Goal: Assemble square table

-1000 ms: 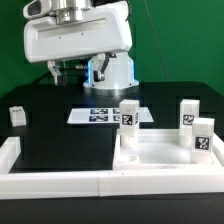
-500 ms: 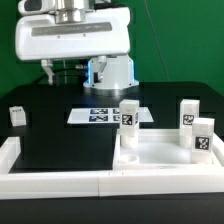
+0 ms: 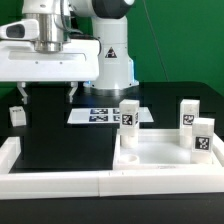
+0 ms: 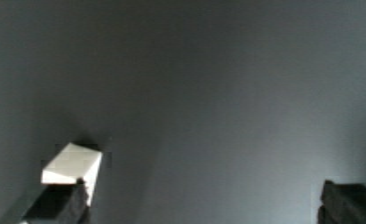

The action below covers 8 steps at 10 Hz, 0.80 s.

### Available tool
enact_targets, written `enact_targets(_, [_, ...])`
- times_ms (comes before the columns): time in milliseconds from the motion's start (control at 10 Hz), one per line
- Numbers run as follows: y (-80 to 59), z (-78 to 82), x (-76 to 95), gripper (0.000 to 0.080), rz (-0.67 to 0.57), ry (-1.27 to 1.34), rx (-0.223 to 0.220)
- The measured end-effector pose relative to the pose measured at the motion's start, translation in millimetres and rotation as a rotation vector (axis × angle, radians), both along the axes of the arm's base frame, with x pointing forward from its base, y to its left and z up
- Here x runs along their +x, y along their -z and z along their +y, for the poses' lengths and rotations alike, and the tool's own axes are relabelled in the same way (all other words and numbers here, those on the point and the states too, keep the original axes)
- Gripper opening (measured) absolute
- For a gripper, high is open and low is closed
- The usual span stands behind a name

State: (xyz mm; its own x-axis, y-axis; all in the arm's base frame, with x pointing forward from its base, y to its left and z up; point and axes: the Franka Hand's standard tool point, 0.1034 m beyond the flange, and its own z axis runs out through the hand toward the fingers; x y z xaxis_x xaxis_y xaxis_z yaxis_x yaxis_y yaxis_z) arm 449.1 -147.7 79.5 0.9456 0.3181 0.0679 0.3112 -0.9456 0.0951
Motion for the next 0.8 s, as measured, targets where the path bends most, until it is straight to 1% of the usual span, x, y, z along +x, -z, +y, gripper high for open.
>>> enact_targets(100, [1.5, 4.0, 0.0, 0.0649, 0.017, 0.023, 0.012])
enact_targets(300, [3.2, 5.9, -1.0, 0.0649, 0.032, 0.039, 0.019])
enact_targets(400, [7.9, 14.2, -4.0, 0.0649, 0.119, 0.049, 0.031])
enact_targets(500, [15.4, 4.2, -11.0, 0.0649, 0.226, -0.014, 0.009])
enact_targets(700, [33.6, -32.2, -33.9, 0.0649, 0.420, -0.028, -0.031])
enact_targets(800, [36.6, -50.0, -39.3, 0.0649, 0.472, -0.055, -0.071])
